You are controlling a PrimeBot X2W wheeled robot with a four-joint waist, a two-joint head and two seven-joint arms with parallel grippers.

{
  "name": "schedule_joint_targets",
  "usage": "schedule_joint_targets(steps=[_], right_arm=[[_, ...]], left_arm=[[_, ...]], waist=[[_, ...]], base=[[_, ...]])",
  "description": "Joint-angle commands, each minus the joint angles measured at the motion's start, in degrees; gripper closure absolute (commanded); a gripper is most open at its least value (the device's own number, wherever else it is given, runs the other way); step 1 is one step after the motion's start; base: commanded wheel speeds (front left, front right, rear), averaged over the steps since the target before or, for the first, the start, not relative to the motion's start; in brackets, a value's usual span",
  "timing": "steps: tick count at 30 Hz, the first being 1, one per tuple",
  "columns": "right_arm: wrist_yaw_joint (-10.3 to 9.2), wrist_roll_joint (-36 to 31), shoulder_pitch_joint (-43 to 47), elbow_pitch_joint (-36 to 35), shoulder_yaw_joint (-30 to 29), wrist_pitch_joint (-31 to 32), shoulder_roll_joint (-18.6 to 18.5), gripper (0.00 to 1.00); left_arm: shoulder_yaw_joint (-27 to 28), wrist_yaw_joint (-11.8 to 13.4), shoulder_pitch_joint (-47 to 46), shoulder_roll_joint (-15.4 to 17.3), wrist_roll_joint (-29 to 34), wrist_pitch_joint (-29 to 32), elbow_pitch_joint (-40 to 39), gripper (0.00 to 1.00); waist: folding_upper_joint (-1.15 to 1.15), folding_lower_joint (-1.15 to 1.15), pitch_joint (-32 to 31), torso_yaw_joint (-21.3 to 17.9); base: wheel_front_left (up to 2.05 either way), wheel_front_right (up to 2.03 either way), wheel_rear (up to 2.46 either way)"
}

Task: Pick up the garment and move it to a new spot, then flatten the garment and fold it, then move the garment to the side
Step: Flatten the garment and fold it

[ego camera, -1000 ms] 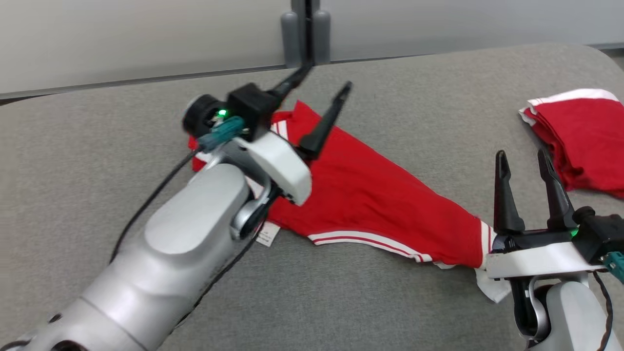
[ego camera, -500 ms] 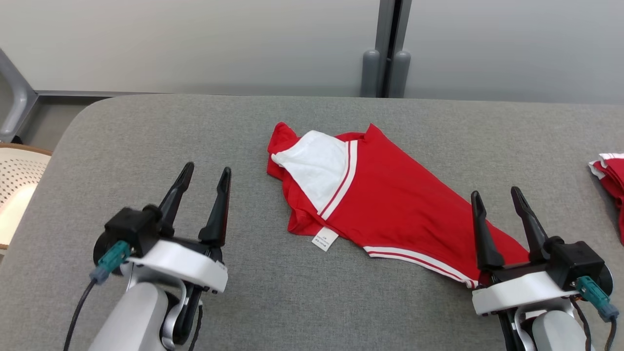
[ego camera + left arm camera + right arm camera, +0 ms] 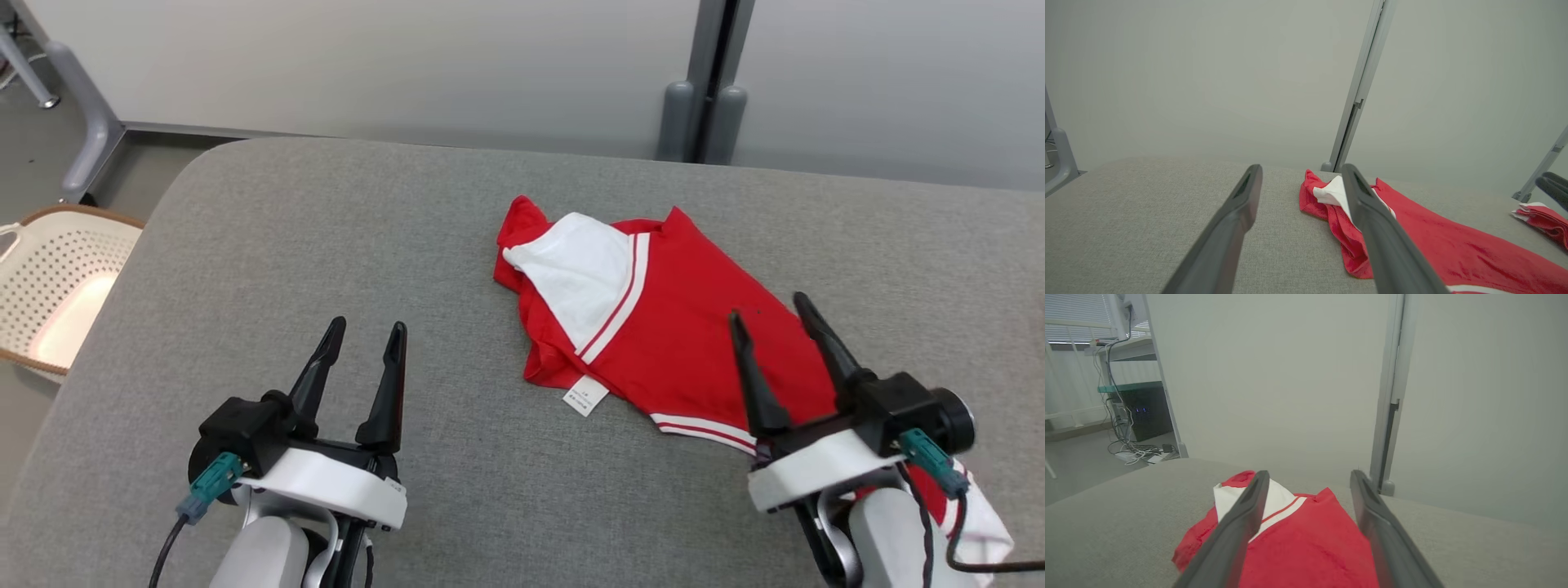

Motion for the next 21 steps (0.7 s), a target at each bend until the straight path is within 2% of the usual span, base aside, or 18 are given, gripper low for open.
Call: schedule_joint_targets(steps=[1,6,13,17,21], right_arm=[[0.0,-0.54,-2.03,0.82,2.02,0.88,-0.74,0.0],[0.0,-1.08,-7.37,3.45,7.99,2.99,-1.83,0.0],[-0.01,-0.94,-17.58,12.76,14.4,7.65,-3.56,0.0],[-0.01,0.58,-22.57,18.92,13.12,9.79,-3.79,0.0],[-0.01,0.3,-25.92,23.88,13.03,9.86,-4.2,0.0]], left_arm=[[-0.09,-0.3,-1.16,0.1,0.05,-0.05,0.4,0.0],[-1.18,-0.69,-1.89,-0.17,-0.91,-0.06,1.21,0.0],[-5.41,-0.79,-3.02,-0.26,-5.51,-0.06,1.35,0.0],[-7.38,-0.81,-3.72,-0.23,-9.44,-0.07,1.55,0.0],[-8.78,-0.13,-4.44,-0.19,-10.48,-0.07,1.38,0.0]], waist=[[0.0,0.0,1.69,2.0],[0.0,0.0,4.36,5.21],[0.0,0.0,8.37,11.82],[0.0,0.0,10.29,15.41],[0.0,0.0,11.59,17.86]], base=[[0.0,0.0,0.0],[0.0,0.0,0.0],[0.0,0.0,0.0],[0.0,0.0,0.0],[0.0,0.0,0.0]])
